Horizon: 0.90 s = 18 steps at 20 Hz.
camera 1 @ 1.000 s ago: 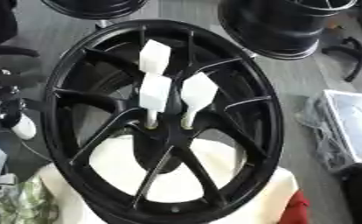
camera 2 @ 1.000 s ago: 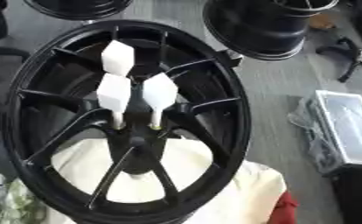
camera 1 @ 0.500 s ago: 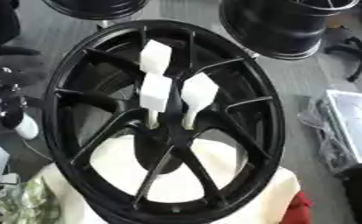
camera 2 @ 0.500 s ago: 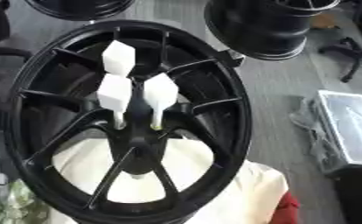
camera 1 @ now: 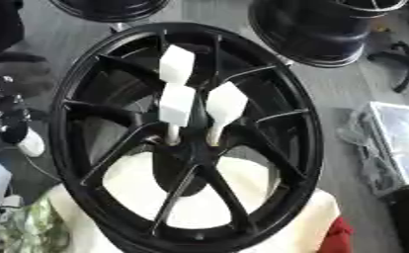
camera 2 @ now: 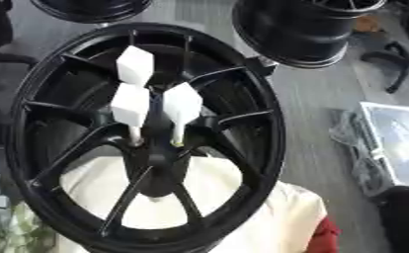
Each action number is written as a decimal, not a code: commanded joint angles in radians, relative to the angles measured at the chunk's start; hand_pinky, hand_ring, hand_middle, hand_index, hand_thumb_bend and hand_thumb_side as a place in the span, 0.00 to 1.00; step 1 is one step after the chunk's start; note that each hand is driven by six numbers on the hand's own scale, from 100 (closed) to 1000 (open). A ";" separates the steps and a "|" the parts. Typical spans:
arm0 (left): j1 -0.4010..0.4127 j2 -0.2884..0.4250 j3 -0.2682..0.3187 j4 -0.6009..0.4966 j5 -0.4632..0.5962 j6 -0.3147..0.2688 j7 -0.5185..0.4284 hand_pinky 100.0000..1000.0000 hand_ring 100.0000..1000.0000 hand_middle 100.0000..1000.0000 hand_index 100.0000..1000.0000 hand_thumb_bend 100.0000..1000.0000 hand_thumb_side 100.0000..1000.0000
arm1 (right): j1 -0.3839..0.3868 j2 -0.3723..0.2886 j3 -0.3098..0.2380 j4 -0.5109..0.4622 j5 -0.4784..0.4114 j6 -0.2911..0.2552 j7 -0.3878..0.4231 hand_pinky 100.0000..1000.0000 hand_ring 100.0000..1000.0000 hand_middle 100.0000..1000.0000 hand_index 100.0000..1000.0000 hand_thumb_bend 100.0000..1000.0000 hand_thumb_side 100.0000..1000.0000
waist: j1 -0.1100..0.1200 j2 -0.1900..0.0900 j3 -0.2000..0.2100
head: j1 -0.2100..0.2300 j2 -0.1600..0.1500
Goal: Pull the pin out of the wheel hub.
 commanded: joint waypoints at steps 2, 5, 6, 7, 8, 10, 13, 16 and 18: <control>-0.012 0.017 0.006 -0.015 0.002 0.001 -0.003 0.74 1.00 1.00 0.79 0.00 0.79 | -0.001 -0.033 -0.014 -0.002 0.044 0.109 -0.098 0.78 0.80 0.84 0.85 0.06 0.00 | 0.003 -0.018 0.000 | -0.001 -0.004; -0.012 0.017 0.005 -0.015 0.003 0.001 -0.004 0.74 1.00 1.00 0.79 0.00 0.79 | -0.008 -0.026 -0.003 -0.020 -0.013 0.120 -0.146 0.70 0.72 0.76 0.81 0.00 0.00 | 0.004 -0.018 0.000 | -0.002 -0.005; -0.012 0.017 0.005 -0.015 0.003 0.000 -0.004 0.74 1.00 1.00 0.79 0.00 0.79 | -0.011 -0.025 0.001 -0.026 -0.049 0.108 -0.156 0.68 0.70 0.73 0.80 0.00 0.00 | 0.004 -0.018 0.000 | -0.003 -0.005; -0.012 0.017 0.005 -0.016 0.003 0.000 -0.004 0.74 1.00 1.00 0.79 0.00 0.79 | -0.014 -0.026 0.006 -0.031 -0.085 0.094 -0.163 0.67 0.67 0.70 0.78 0.00 0.00 | 0.005 -0.018 0.000 | -0.005 -0.004; -0.012 0.017 0.005 -0.016 0.003 0.000 -0.004 0.74 1.00 1.00 0.79 0.00 0.79 | -0.018 -0.027 0.011 -0.036 -0.115 0.078 -0.169 0.67 0.66 0.69 0.78 0.00 0.00 | 0.005 -0.017 0.000 | -0.006 -0.004; -0.013 0.017 0.004 -0.016 0.003 -0.001 -0.004 0.74 1.00 1.00 0.78 0.00 0.79 | -0.036 -0.023 0.021 -0.049 -0.160 0.045 -0.179 0.65 0.65 0.68 0.78 0.00 0.31 | 0.006 -0.017 0.001 | -0.007 -0.003; -0.014 0.014 0.002 -0.017 0.005 -0.001 -0.006 0.74 1.00 1.00 0.78 0.00 0.79 | -0.079 0.000 0.033 -0.060 -0.218 0.004 -0.175 0.63 0.63 0.66 0.78 0.00 0.49 | 0.009 -0.017 0.003 | -0.009 -0.005; -0.017 0.008 0.000 -0.016 0.008 -0.001 -0.005 0.74 1.00 1.00 0.78 0.00 0.78 | -0.141 0.049 0.041 -0.068 -0.268 -0.026 -0.170 0.61 0.59 0.62 0.75 0.00 0.51 | 0.014 -0.017 0.010 | -0.011 -0.009; -0.020 0.004 -0.001 -0.017 0.013 -0.001 -0.004 0.74 1.00 1.00 0.78 0.00 0.78 | -0.180 0.091 0.040 -0.081 -0.297 -0.053 -0.181 0.60 0.57 0.60 0.74 0.00 0.52 | 0.016 -0.016 0.013 | -0.012 -0.010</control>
